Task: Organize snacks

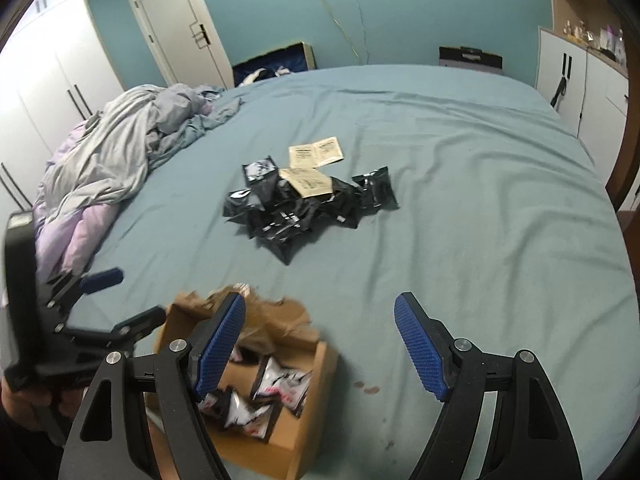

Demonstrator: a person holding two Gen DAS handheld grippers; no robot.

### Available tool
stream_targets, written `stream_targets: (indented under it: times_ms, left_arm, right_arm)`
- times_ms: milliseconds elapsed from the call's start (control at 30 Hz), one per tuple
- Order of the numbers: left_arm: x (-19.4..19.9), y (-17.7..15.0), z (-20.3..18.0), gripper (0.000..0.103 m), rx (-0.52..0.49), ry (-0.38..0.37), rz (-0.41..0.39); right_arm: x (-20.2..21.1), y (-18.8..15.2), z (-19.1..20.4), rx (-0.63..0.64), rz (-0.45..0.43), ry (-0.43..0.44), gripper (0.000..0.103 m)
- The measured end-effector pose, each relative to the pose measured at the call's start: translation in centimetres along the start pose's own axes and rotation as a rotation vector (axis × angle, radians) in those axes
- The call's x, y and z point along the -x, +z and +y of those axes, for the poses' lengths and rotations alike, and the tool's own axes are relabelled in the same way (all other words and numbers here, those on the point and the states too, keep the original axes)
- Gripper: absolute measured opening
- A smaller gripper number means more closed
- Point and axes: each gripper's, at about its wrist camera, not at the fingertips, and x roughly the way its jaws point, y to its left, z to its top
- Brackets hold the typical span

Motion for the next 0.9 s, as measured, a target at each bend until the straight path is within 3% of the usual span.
stream_targets:
  times_ms: [533,700,900]
  left_arm:
    - [-1.4,1.3,0.6,0.086,0.038,-0.064,0.06]
    - [-1.9,1.5,0.6,0.086,0.044,-0.073,0.073]
    - [-2.3,2.3,2.2,0.086,0.133,-0.065,0.05]
  right_arm:
    - [-10.0,6.3,-1.0,0.007,0.134,-0.04,0.076]
    - [-13.0,7.3,0.1,0.013,0.184,-0.004,0.076]
    - [-18.4,8.2,2.8,0.007,0.336,0.09,0.076]
